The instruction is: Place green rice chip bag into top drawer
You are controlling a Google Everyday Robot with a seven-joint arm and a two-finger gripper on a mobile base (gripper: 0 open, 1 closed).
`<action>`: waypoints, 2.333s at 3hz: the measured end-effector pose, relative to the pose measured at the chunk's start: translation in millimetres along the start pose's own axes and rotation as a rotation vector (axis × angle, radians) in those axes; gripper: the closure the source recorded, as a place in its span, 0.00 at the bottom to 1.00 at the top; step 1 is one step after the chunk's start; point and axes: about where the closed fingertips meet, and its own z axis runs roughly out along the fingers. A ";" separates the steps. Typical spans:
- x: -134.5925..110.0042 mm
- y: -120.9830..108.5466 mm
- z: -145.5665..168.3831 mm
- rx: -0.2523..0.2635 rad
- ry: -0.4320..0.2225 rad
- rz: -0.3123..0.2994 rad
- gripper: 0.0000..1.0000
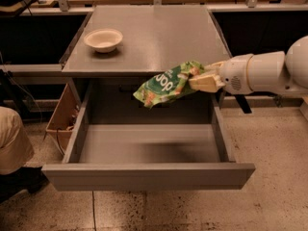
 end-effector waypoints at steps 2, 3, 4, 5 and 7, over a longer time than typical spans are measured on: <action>50.6 5.4 49.7 0.007 0.059 -0.008 1.00; 79.9 0.7 70.9 0.028 0.103 -0.006 1.00; 98.4 -5.3 84.0 0.045 0.130 -0.004 1.00; 119.2 -6.5 97.2 0.062 0.157 -0.010 1.00; 158.1 -15.0 129.0 0.074 0.229 -0.044 0.82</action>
Offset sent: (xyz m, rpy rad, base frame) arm 0.0169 0.0213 -0.0932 -0.0794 0.0352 -0.0126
